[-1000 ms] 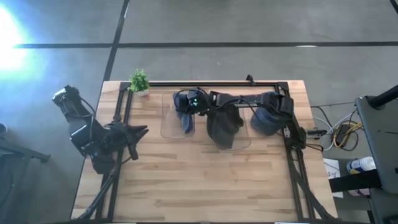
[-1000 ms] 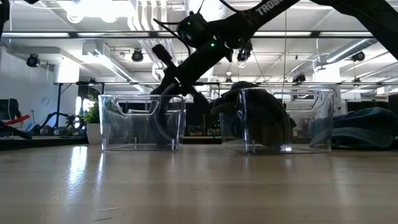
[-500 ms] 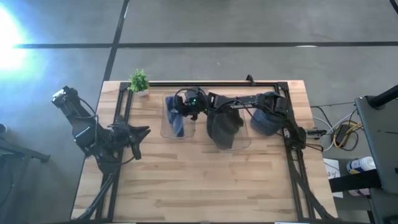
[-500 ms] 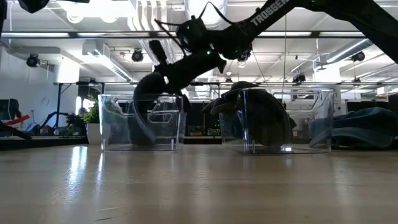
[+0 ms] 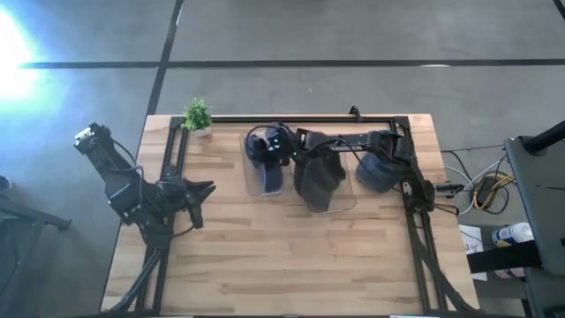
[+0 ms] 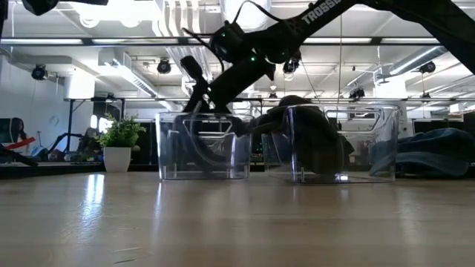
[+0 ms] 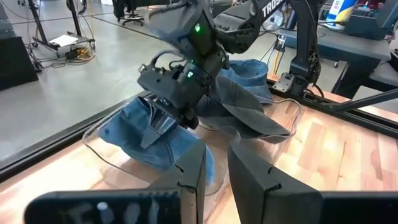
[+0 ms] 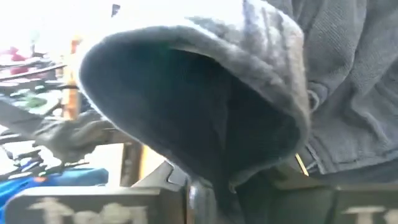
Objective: Pick & Place hat
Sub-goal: Put the bottom blue cap into the left transparent bin
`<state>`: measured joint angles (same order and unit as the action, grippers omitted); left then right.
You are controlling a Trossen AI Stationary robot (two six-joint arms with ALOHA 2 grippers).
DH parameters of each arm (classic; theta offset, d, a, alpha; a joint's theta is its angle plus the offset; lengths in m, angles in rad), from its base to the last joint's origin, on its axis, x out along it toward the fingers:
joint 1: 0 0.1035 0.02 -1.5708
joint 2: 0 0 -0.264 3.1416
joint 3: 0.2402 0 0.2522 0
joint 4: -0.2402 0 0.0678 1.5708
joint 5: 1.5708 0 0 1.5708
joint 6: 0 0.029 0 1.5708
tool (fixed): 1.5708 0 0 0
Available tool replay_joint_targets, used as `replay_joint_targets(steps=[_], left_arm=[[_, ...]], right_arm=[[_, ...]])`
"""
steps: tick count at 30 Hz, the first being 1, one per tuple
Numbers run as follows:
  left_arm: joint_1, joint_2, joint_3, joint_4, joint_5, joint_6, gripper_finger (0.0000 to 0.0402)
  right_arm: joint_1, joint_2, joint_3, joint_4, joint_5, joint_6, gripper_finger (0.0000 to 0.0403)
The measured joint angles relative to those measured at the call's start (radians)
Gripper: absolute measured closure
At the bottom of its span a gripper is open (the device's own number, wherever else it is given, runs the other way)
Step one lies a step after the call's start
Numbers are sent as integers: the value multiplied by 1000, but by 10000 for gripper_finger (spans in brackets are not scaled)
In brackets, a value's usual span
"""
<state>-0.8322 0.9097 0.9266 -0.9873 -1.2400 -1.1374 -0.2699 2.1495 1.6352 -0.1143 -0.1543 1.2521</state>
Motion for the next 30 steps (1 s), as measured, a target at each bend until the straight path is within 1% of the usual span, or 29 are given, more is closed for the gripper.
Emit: replay_joint_targets(steps=[3, 8, 12, 14, 17, 21, 24, 26, 30], left_arm=[[0, 3, -6, 1, 0, -3, 339], [0, 3, -39, 28, -2, -51, 339], [2, 3, -83, 52, -13, -65, 339], [10, 0, -106, 53, -18, -104, 339], [22, -23, -153, 53, -23, -234, 339], [24, -88, -244, 51, -102, -501, 339], [24, -149, -331, 63, -105, -639, 339], [24, -186, -394, 113, -124, -723, 339], [17, -272, -495, 263, -243, -821, 339]], right_arm=[[2, -3, 10, 97, -8, -2, 326], [-4, -6, 5, 261, -71, 71, 384], [-4, -5, -20, 479, -105, 181, 387], [1, -11, -21, 596, -118, 228, 388], [11, -31, -21, 737, -123, 268, 388], [26, -66, -21, 803, -136, 266, 389], [37, -79, -22, 870, -136, 263, 389], [43, -85, -22, 949, -139, 273, 389], [59, -90, -22, 1079, -140, 283, 389]])
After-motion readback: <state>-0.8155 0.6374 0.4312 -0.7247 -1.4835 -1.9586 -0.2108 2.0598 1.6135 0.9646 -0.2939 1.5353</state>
